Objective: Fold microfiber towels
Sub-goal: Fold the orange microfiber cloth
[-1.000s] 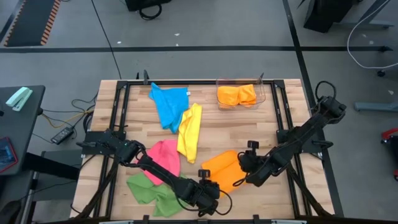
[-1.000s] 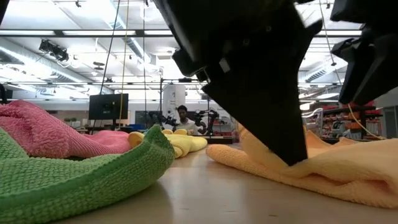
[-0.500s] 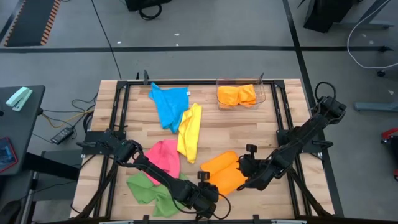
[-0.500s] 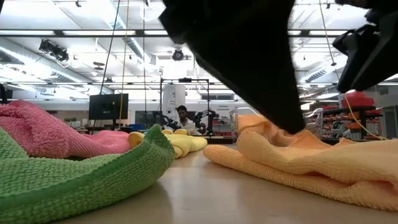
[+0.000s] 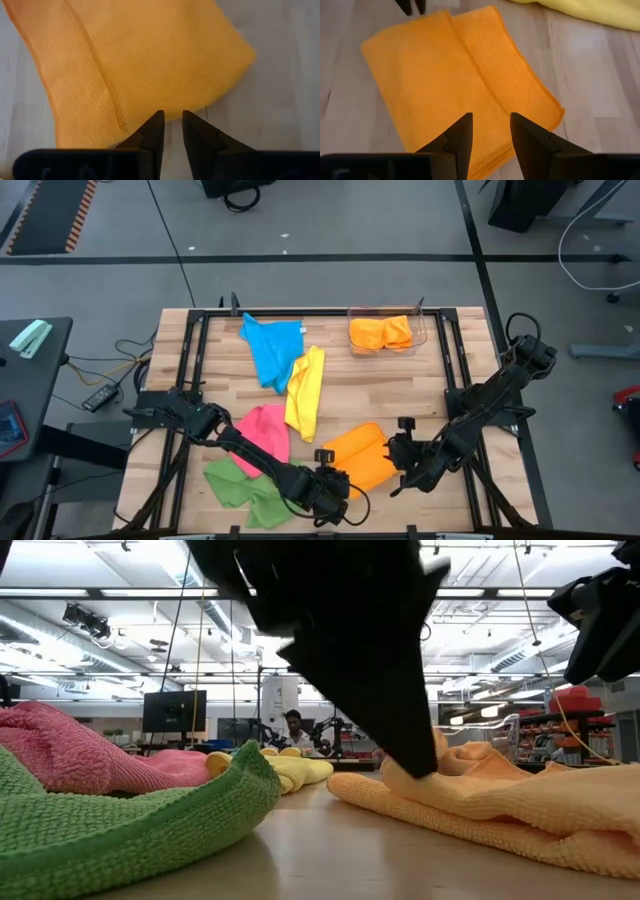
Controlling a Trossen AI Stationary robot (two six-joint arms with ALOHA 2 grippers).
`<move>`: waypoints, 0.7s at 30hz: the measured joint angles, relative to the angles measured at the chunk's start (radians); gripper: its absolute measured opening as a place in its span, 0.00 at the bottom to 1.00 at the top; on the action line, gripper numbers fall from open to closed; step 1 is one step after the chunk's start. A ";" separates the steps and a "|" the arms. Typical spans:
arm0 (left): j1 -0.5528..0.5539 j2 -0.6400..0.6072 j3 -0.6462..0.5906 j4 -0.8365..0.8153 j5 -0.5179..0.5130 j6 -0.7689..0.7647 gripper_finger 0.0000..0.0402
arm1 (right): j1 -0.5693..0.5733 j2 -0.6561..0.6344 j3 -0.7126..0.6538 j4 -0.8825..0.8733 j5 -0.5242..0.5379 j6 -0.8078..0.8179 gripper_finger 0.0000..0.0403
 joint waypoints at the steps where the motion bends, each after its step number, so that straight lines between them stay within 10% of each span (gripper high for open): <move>1: 0.001 0.003 0.000 -0.006 0.000 -0.015 0.19 | 0.000 0.000 0.000 0.001 0.000 0.000 0.35; 21: -0.019 -0.027 0.000 -0.042 0.008 -0.082 0.16 | 0.022 0.000 0.000 0.030 -0.001 0.017 0.34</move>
